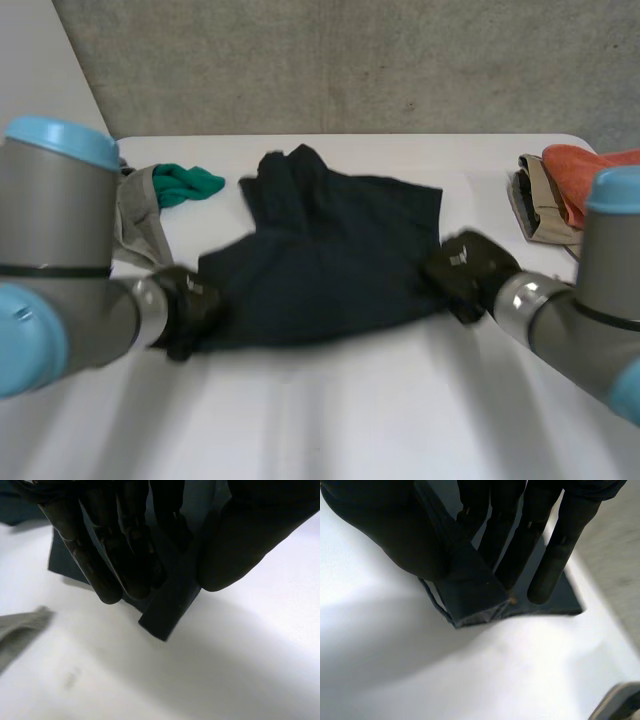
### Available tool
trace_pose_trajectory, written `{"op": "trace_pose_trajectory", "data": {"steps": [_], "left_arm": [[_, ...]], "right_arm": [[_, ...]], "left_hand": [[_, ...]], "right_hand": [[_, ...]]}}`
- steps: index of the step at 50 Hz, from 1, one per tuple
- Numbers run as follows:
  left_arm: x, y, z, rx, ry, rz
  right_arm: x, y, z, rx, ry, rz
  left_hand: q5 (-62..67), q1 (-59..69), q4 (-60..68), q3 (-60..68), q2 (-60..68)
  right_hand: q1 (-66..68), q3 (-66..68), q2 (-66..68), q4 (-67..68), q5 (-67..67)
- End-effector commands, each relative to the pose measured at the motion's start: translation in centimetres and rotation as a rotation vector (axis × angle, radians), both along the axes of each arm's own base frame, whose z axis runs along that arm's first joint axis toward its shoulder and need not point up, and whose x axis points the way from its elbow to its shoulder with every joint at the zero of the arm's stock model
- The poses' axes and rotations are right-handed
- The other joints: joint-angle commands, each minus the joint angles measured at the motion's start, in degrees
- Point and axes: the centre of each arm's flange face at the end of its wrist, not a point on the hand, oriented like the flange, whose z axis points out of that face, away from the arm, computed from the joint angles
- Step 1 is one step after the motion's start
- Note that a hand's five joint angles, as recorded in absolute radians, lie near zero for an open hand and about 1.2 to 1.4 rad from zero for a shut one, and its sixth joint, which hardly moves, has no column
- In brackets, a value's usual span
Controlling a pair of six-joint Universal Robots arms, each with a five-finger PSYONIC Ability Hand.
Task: Fold the laundry.
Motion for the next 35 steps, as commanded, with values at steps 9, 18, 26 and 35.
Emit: {"op": "trace_pose_trajectory", "data": {"steps": [9,18,26,35], "left_arm": [[0.4,3.7,1.1,-0.030,-0.068,-0.177],[-2.2,-2.6,4.0,-0.324,0.136,-0.094],[-3.7,-5.5,3.2,-0.337,0.195,-0.053],[-5.1,-9.8,-1.8,-0.300,0.189,-0.024]], "right_arm": [[-2.8,4.9,0.6,0.244,0.176,0.133],[-2.6,3.6,-0.1,0.207,0.121,0.083],[-2.1,1.9,-0.1,0.151,-0.004,0.009],[-1.9,1.3,0.2,0.142,-0.079,-0.033]], "left_hand": [[-32.49,-31.48,-34.19,-33.76,-33.98],[-54.68,-53.67,-56.39,-55.95,-56.18],[-49.46,-48.45,-51.17,-50.73,-50.96],[-33.14,-32.13,-34.85,-34.41,-34.63]], "right_hand": [[16.91,12.30,12.96,11.65,12.71],[16.91,12.30,12.96,11.65,12.71],[16.91,12.30,12.96,11.65,12.71],[16.91,12.30,12.96,11.65,12.71]]}}
